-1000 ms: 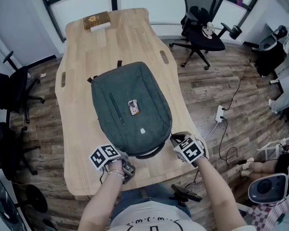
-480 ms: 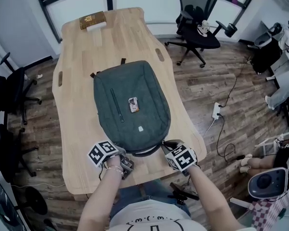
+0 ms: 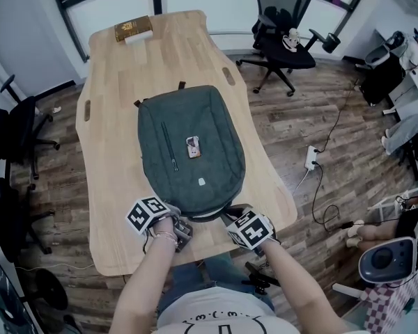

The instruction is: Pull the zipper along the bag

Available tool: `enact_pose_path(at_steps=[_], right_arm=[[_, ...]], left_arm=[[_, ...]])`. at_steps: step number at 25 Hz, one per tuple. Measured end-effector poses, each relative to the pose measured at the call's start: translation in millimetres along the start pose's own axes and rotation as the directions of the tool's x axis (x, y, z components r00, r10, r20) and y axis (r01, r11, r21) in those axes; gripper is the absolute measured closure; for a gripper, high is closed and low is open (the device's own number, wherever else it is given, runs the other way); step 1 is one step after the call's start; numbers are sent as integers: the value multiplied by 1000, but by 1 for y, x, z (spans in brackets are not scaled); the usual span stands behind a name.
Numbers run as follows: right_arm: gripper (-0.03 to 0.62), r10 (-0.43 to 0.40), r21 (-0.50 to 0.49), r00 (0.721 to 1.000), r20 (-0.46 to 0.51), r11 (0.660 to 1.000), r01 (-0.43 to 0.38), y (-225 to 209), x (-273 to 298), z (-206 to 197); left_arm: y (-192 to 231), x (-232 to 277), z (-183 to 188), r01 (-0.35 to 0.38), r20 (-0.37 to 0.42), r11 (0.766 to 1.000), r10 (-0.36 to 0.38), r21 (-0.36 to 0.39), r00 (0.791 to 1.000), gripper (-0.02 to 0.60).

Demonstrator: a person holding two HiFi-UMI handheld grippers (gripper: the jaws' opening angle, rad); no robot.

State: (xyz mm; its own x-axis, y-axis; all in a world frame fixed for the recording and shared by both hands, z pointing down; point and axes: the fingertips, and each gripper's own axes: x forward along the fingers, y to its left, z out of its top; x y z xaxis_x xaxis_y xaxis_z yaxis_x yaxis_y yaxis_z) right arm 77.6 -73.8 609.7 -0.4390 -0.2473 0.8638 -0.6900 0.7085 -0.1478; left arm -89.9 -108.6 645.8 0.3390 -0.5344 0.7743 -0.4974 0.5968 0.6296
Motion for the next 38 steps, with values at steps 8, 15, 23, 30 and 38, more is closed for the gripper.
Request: enact_pose_path(at_steps=[8,15,23,30,38], right_arm=[[497,79,-54,996,-44,995,-82,39,15,-3],[493,187,-58,982,-37,980,-189,59,33,7],[468,218,6,974,53,976,-219,56,30,4],[372,171,-6,982,79,985,-172,38,4,-5],[408,30,116,987,159,992,-49,-34,-33,-1]], left_arm=[[3,-3,2,-14,30,1000,13,9,999,479],[3,-5,5,-3,37,1000,3,18,999,485],[-10,-19,5,208,-125,954,-184,214,975,437],[-13,-50,-25,218,-128,848,-177,484,976,423],[-46,-40,-115,204,-171,600,-113,773,979,423]])
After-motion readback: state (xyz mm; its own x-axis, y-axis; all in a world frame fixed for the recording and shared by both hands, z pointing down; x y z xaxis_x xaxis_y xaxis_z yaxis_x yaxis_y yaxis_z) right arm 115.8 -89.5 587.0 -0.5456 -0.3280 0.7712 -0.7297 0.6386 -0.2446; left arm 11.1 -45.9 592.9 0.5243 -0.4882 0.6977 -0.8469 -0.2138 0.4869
